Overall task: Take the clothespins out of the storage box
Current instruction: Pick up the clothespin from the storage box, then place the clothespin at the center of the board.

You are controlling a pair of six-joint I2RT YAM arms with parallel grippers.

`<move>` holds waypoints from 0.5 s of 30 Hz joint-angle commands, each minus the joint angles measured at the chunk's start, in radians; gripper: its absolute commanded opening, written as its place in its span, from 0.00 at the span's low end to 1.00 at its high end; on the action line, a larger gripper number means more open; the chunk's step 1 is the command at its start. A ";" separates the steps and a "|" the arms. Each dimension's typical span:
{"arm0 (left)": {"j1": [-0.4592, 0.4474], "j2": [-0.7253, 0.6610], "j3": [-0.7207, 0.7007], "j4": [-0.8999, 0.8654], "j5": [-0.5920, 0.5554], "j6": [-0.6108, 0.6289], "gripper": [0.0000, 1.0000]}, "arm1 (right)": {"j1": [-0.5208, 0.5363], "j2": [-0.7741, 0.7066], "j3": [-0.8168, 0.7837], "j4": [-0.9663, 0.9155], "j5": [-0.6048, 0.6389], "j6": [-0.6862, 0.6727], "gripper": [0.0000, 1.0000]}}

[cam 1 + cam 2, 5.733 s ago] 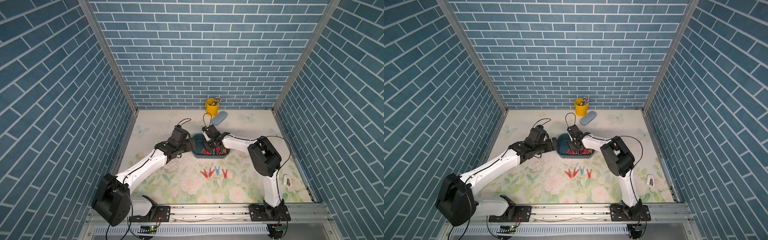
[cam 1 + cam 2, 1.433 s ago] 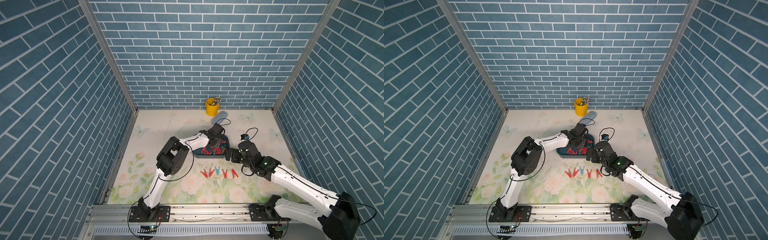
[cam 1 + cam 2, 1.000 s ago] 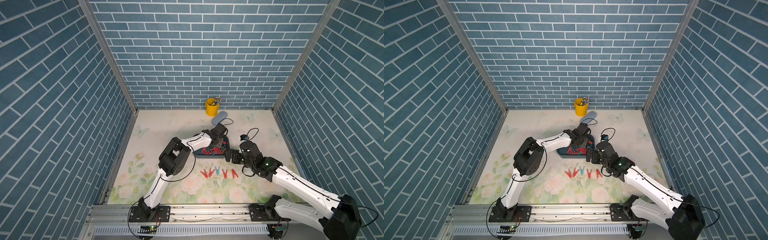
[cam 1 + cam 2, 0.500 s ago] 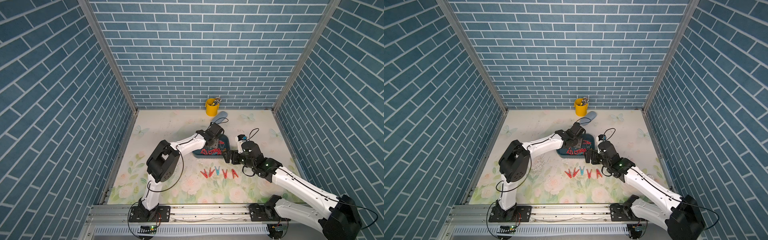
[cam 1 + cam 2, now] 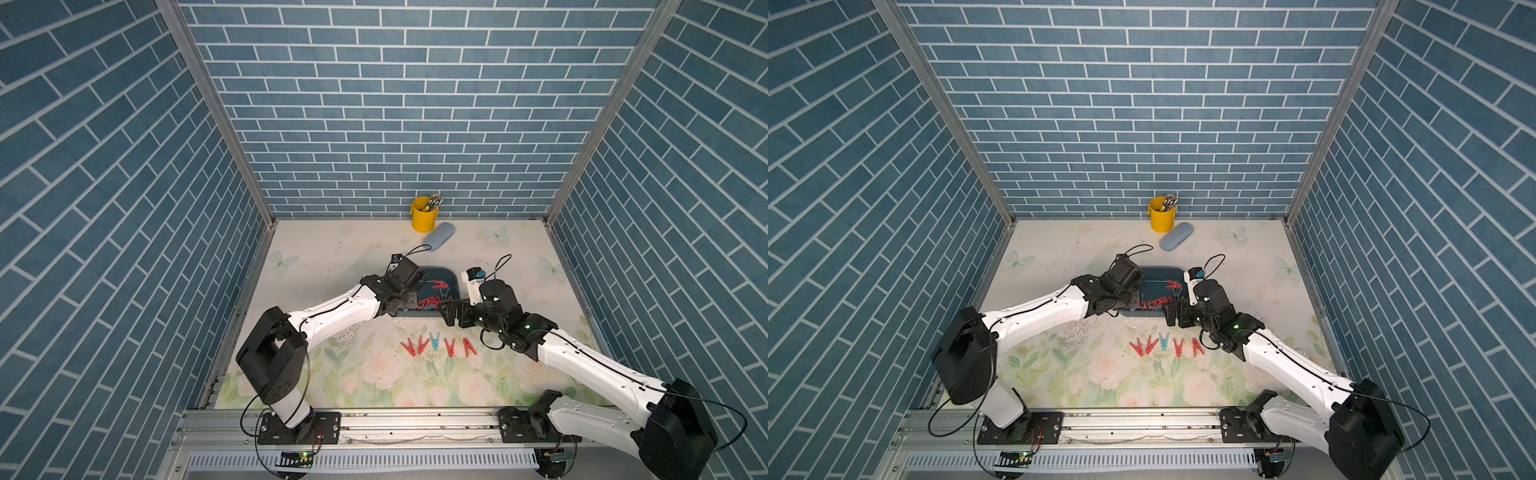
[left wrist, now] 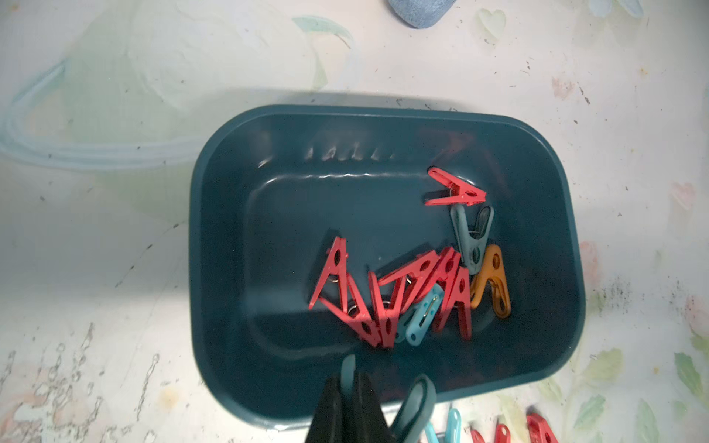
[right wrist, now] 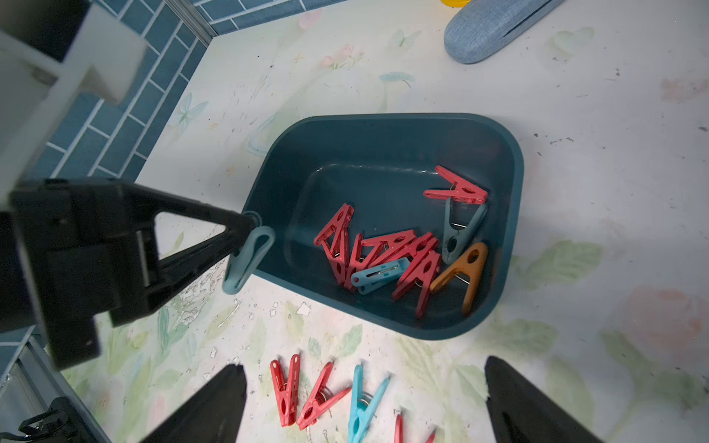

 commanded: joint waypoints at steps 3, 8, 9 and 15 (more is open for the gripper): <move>-0.004 -0.119 -0.136 -0.010 -0.002 -0.115 0.03 | -0.011 0.030 0.003 0.040 -0.043 -0.060 0.99; -0.004 -0.186 -0.253 -0.003 -0.009 -0.152 0.03 | -0.016 0.048 0.007 0.056 -0.057 -0.062 0.99; -0.004 -0.195 -0.271 -0.002 -0.013 -0.152 0.04 | -0.015 0.052 0.009 0.060 -0.057 -0.062 0.99; -0.004 -0.177 -0.328 0.018 -0.034 -0.154 0.04 | -0.019 0.074 0.016 0.066 -0.051 -0.059 0.99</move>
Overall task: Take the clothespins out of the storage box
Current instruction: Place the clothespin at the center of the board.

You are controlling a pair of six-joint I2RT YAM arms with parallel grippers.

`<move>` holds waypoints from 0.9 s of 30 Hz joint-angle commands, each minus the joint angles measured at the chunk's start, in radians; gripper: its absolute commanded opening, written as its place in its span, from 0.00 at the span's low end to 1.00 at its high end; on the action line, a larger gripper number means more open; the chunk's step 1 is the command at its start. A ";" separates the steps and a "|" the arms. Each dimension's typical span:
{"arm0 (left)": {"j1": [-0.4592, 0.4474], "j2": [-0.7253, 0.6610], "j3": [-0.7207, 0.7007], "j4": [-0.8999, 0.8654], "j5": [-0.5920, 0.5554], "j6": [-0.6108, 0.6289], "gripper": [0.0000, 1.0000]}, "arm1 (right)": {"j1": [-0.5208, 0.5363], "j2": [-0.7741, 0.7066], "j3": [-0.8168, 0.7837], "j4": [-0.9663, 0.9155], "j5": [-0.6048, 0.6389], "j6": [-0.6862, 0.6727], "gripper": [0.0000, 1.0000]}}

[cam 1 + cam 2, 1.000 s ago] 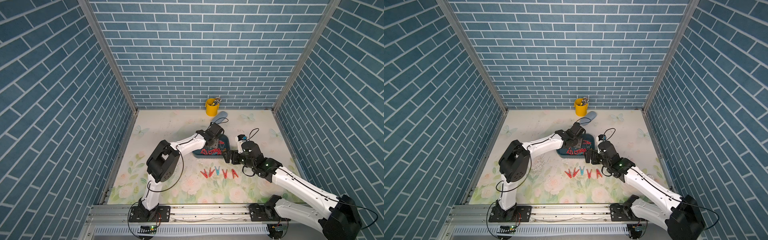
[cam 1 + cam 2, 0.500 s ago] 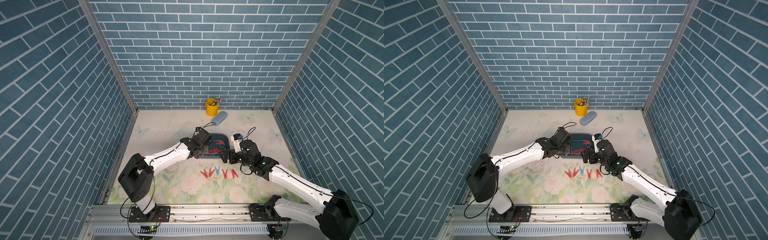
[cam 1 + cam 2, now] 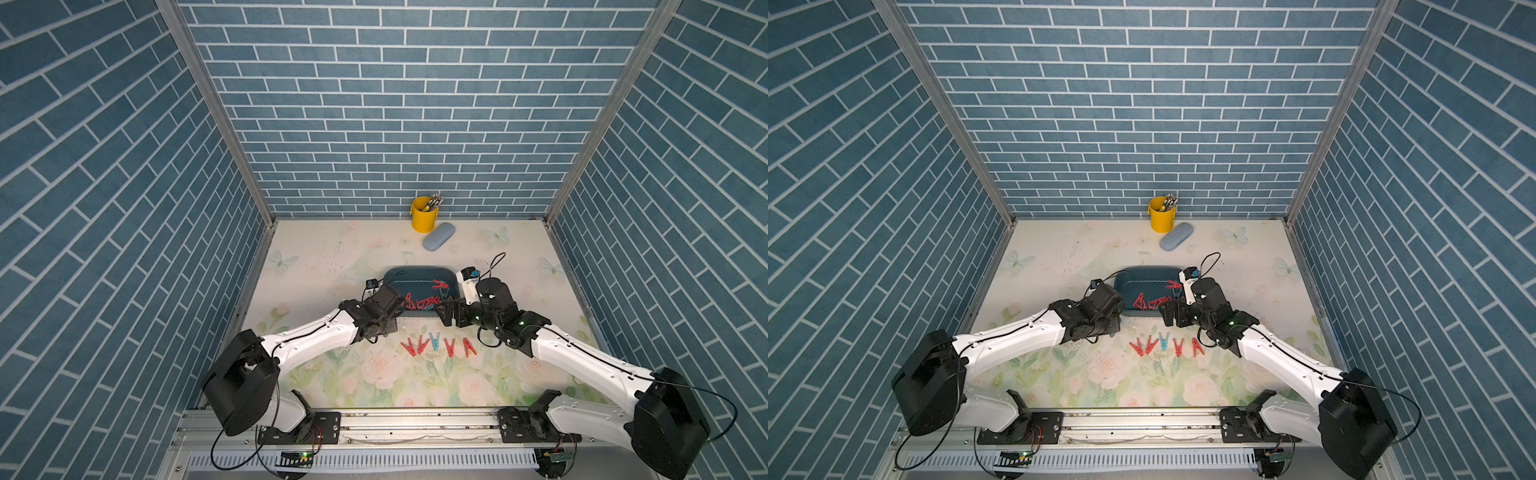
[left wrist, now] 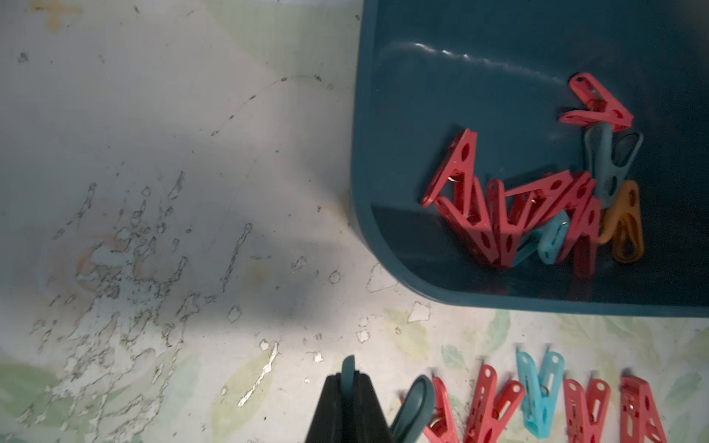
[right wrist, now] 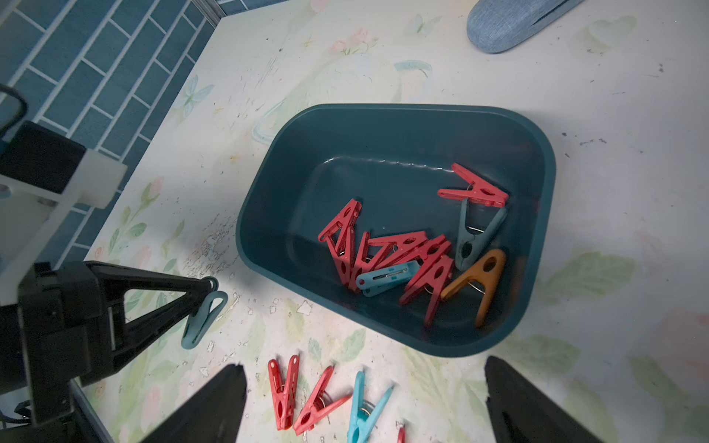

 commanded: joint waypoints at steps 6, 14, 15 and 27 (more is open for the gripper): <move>-0.006 0.037 -0.066 0.060 -0.016 -0.022 0.04 | -0.015 0.025 0.033 0.003 -0.005 -0.030 0.99; -0.079 0.116 -0.068 0.102 0.000 -0.064 0.04 | -0.026 0.013 0.024 -0.007 -0.001 -0.034 0.99; -0.092 0.128 -0.063 0.099 -0.001 -0.072 0.04 | -0.028 0.012 0.023 -0.007 -0.001 -0.036 0.99; -0.144 0.110 -0.095 0.068 -0.019 -0.111 0.05 | -0.038 0.025 0.029 -0.003 -0.010 -0.035 0.99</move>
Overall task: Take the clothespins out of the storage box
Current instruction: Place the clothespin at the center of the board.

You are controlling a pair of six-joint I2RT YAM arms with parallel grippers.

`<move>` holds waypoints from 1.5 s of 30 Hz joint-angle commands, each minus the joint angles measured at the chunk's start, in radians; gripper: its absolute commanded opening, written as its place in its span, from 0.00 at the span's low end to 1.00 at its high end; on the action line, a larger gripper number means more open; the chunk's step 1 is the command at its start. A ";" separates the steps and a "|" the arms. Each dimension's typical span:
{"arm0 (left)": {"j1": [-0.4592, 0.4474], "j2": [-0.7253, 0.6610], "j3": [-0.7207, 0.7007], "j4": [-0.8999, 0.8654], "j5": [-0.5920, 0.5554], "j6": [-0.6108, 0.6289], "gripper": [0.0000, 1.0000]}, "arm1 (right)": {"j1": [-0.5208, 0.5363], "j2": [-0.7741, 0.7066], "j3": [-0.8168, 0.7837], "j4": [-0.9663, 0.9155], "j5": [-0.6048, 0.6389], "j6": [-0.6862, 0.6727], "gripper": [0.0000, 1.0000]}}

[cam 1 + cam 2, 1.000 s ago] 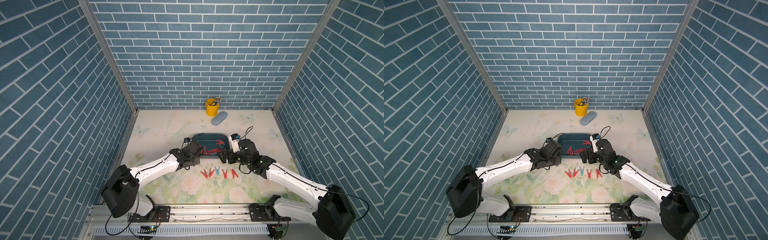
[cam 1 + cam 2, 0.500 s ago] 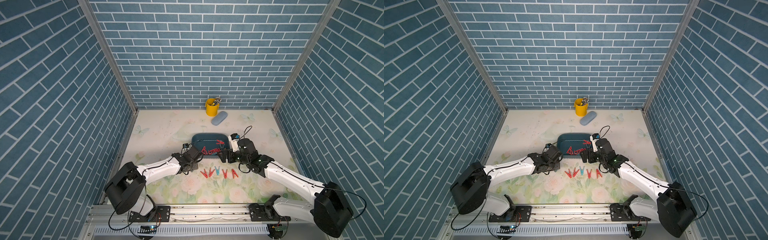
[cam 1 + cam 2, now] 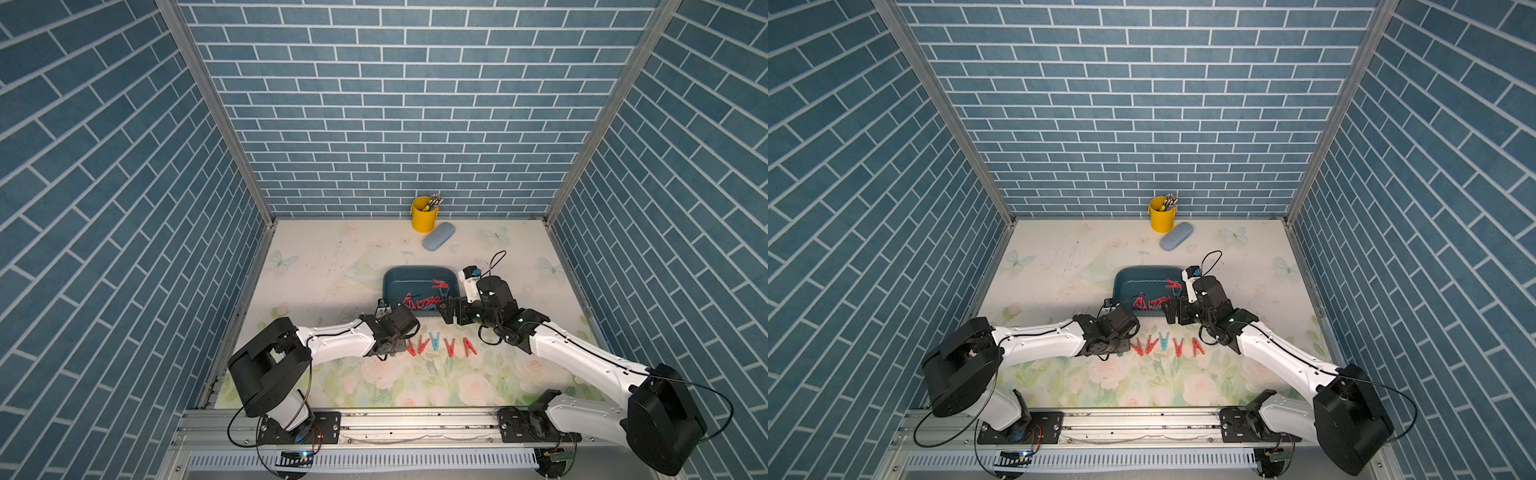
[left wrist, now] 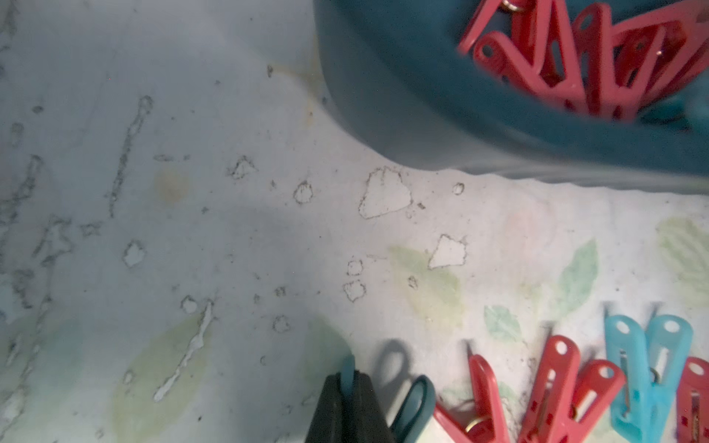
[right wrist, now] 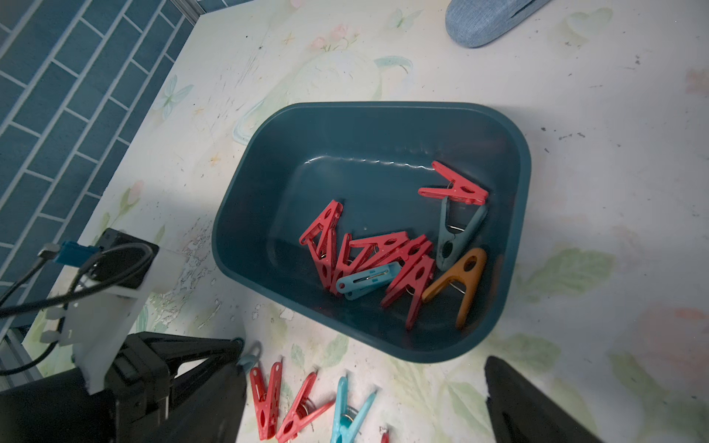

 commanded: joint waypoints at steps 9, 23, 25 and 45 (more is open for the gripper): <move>-0.009 -0.019 -0.034 -0.005 0.003 0.010 0.37 | -0.005 0.027 0.041 0.008 -0.015 -0.019 0.99; 0.032 -0.066 0.173 -0.114 -0.046 0.087 0.94 | -0.007 0.066 0.079 0.017 0.001 -0.021 0.99; 0.051 -0.069 0.197 -0.112 -0.042 0.098 1.00 | -0.007 0.084 0.097 0.002 0.021 -0.021 0.99; 0.289 -0.059 0.302 0.034 0.048 0.299 0.99 | -0.010 0.529 0.431 -0.144 0.141 -0.019 0.42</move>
